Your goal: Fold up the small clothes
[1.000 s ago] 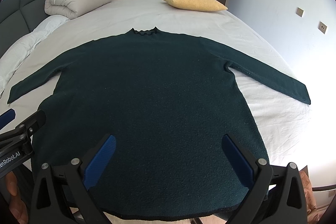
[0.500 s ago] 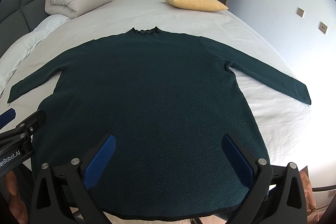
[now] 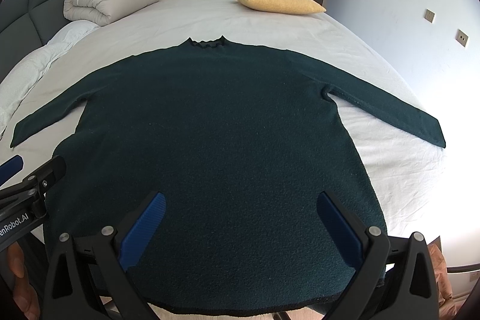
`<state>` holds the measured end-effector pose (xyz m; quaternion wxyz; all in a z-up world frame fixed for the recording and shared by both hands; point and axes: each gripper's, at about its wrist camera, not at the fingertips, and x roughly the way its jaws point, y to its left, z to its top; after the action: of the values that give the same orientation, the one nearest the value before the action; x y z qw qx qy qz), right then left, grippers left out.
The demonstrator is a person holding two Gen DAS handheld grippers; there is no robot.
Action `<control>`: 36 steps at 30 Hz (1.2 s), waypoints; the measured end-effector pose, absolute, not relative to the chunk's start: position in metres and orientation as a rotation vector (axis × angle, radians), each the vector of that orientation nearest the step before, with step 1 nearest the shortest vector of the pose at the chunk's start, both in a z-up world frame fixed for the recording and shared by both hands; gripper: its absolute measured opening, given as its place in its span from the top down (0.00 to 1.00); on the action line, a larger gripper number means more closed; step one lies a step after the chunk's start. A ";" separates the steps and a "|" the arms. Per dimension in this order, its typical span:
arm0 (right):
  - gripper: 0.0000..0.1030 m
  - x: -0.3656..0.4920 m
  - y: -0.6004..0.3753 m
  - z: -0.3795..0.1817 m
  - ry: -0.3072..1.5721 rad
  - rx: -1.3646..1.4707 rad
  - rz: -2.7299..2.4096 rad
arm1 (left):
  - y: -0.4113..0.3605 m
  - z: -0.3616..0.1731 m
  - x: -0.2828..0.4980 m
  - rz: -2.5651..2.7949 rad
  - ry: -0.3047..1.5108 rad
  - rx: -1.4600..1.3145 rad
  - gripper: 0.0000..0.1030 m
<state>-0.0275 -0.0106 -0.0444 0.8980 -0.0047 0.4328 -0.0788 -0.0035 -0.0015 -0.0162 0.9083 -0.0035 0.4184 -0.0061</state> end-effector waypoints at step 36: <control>0.16 -0.045 -0.487 -0.092 0.377 1.199 -0.515 | -0.063 -0.066 0.170 -0.472 1.114 -0.399 0.00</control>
<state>-0.0453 -0.4867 -0.0918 0.7780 0.5547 0.1741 -0.2382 0.1703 -0.0634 -0.0662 0.8038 -0.1863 0.5203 -0.2201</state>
